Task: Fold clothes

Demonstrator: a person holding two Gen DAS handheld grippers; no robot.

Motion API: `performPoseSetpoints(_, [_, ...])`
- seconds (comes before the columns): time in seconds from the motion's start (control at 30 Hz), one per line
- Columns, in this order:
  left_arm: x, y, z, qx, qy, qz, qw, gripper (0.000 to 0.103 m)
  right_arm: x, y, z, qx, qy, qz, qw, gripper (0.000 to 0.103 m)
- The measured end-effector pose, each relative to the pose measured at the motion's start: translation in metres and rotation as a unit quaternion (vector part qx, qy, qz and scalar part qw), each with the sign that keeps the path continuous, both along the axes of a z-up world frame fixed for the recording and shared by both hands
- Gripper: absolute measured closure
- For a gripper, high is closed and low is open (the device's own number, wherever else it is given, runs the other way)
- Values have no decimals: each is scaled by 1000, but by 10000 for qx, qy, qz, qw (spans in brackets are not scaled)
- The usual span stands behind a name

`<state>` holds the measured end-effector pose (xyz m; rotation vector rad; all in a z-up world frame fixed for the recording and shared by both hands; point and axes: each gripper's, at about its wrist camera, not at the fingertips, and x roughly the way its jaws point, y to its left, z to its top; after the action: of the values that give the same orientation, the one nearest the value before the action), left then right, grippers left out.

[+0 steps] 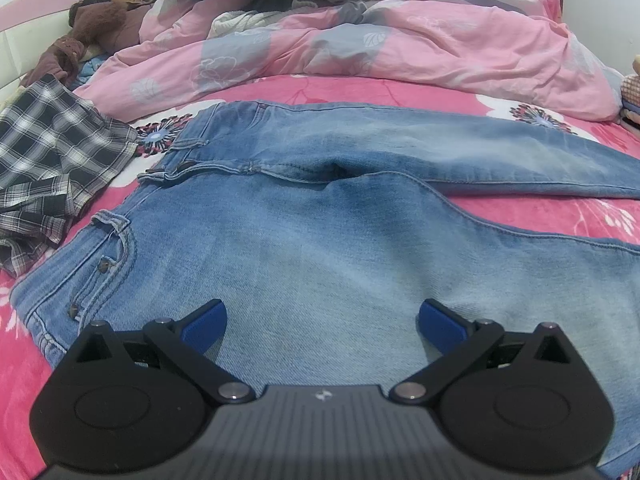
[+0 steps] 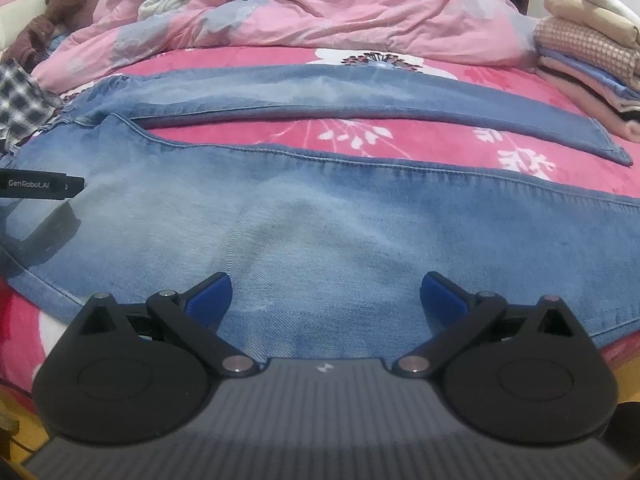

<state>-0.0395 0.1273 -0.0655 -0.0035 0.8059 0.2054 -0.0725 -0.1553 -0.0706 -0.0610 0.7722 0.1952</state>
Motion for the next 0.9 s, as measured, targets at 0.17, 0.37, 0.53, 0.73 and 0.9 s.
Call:
performPoseSetpoints(0.17, [2,0,1,-28,85,72,9999,0,2,0,1,-12,64,-6,10000,1])
performPoseSetpoints(0.37, [1,-1,2,-31,114,150,9998,0,4,0,1,-20,89,-4,10000,1])
performPoseSetpoints(0.53, [0,-3,1,16,101,187,9998,0,5,0,1,-30,126,-12,9999,1])
performPoseSetpoints(0.73, [1,-6,-1,127,83,177,9997,0,6,1,2,-60,189,-9,9998,1])
performPoseSetpoints(0.9, [1,-5,-2,117,72,145,9998,0,7,2,2,-107,200,37,9997,1])
